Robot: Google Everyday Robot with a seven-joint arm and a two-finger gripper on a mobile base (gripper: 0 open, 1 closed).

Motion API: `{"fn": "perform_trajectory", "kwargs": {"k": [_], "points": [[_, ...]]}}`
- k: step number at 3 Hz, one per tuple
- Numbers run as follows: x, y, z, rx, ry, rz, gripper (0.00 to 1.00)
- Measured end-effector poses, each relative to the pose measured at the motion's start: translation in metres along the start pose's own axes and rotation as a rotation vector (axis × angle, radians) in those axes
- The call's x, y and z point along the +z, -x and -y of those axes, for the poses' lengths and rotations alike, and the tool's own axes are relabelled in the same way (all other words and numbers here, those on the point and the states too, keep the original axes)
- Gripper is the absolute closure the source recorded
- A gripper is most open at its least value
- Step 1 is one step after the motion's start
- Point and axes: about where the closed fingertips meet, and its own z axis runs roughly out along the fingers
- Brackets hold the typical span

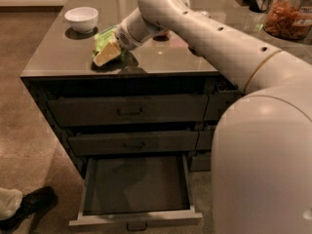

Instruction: Place green rice chip bag into bottom drawer

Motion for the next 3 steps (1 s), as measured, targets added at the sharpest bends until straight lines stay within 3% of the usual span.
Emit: {"fn": "perform_trajectory", "kwargs": {"k": [1,3], "points": [[0.0100,0.0061,-0.0064,0.006,0.014,0.017,0.42],[0.0067,0.0075,-0.0052,0.025,-0.018,0.041,0.88]]}}
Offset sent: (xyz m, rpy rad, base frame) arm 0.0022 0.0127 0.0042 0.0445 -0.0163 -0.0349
